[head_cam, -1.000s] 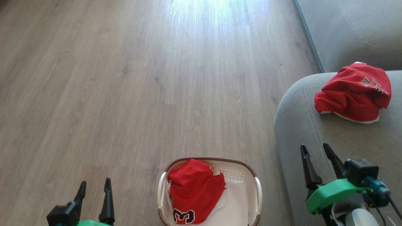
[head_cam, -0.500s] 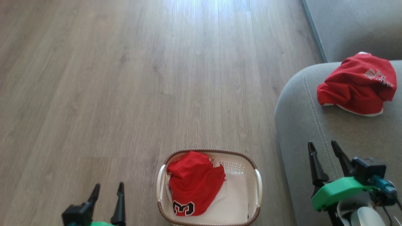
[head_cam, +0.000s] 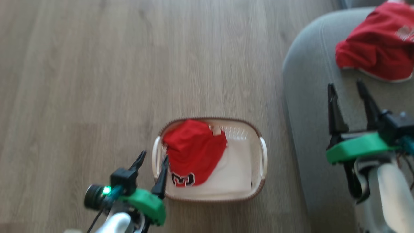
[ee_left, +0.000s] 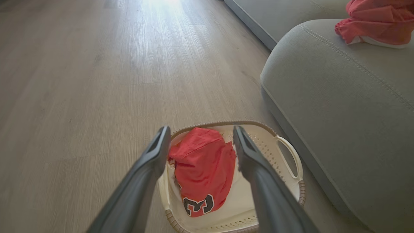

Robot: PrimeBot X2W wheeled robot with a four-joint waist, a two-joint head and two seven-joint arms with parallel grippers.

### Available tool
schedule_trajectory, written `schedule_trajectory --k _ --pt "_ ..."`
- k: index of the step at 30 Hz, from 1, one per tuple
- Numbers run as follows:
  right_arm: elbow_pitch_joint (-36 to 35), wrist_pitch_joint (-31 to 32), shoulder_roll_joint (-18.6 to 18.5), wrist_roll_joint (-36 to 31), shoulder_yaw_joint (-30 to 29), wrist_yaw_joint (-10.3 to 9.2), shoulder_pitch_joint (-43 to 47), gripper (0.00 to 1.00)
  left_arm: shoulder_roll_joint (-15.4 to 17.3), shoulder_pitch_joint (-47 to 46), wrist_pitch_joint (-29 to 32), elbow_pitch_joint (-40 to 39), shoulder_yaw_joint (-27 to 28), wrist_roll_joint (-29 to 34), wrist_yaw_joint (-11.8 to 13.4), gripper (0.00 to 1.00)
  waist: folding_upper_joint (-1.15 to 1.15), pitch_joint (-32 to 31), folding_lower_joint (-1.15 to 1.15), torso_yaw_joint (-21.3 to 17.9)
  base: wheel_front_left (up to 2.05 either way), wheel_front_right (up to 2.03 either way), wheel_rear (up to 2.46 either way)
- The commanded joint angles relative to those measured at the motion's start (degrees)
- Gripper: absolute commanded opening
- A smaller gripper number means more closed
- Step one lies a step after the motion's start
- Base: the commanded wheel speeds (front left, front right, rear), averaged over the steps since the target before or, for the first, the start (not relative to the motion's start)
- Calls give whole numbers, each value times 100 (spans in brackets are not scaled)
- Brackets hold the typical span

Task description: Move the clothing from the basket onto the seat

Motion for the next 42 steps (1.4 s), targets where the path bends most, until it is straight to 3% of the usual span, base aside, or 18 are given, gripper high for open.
schedule_trajectory --k 1,10,20,31,42 --pt "-267 -72 -4 -37 149 -2 -320 100 -20 -363 -57 83 98 82 -88 100 0 620 0 -221 0 0 0" --pt "-575 -161 -4 -131 282 -2 -1086 100 -692 -1614 -193 1871 -267 324 -613 100 0 1759 0 -514 0 0 0" --pt "-1142 -177 -4 -140 486 -2 -1711 100 -985 -2784 -264 3378 -426 448 -871 100 0 2889 0 -767 0 0 0" --pt "-1638 -192 -4 -155 828 -2 -2076 100 -1097 -3571 -276 4287 -698 550 -962 100 0 3574 0 -962 0 0 0" --pt "-2000 -232 -4 -75 1088 -2 -2119 100 -1105 -4154 -58 4719 -922 622 -868 100 0 3978 0 -1217 0 0 0"
